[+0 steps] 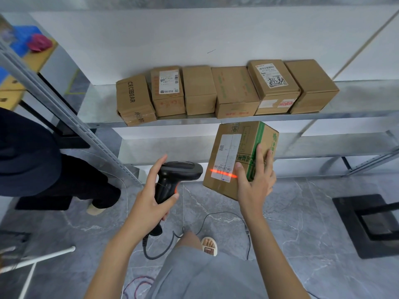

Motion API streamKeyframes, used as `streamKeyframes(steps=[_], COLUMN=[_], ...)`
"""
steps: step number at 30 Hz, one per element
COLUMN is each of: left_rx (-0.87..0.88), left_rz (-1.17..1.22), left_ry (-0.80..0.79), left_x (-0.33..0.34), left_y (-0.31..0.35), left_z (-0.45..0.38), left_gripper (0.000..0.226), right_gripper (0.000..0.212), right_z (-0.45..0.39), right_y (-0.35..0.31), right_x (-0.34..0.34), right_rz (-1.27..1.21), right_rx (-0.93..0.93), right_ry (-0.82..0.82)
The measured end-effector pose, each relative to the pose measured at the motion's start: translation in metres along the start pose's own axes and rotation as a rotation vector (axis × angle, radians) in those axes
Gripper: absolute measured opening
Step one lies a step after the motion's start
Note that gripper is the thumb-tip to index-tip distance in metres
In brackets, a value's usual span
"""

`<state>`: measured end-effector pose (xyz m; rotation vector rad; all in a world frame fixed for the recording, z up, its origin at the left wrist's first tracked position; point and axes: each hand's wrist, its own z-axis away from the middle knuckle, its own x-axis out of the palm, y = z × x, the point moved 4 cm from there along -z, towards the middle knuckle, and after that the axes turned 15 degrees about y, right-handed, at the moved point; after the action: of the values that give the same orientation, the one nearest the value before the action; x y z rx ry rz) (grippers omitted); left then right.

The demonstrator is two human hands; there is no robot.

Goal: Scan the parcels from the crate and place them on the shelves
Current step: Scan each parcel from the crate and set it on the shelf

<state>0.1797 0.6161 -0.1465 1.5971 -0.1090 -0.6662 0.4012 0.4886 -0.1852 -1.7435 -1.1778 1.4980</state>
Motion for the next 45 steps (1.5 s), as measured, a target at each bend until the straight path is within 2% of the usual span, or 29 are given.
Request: streamKeyframes(steps=[36, 45], left_rx=[0.004, 0.030], left_rz=[0.018, 0.037], left_ry=[0.054, 0.031], left_x=[0.024, 0.033], left_y=[-0.012, -0.006], left_z=[-0.023, -0.050], left_gripper=[0.099, 0.097], right_gripper=[0.070, 0.070], right_z=[-0.017, -0.022], right_y=[-0.015, -0.013], right_x=[0.020, 0.011], right_rz=[-0.068, -0.091], right_rx=[-0.015, 0.033], right_ry=[-0.031, 0.020])
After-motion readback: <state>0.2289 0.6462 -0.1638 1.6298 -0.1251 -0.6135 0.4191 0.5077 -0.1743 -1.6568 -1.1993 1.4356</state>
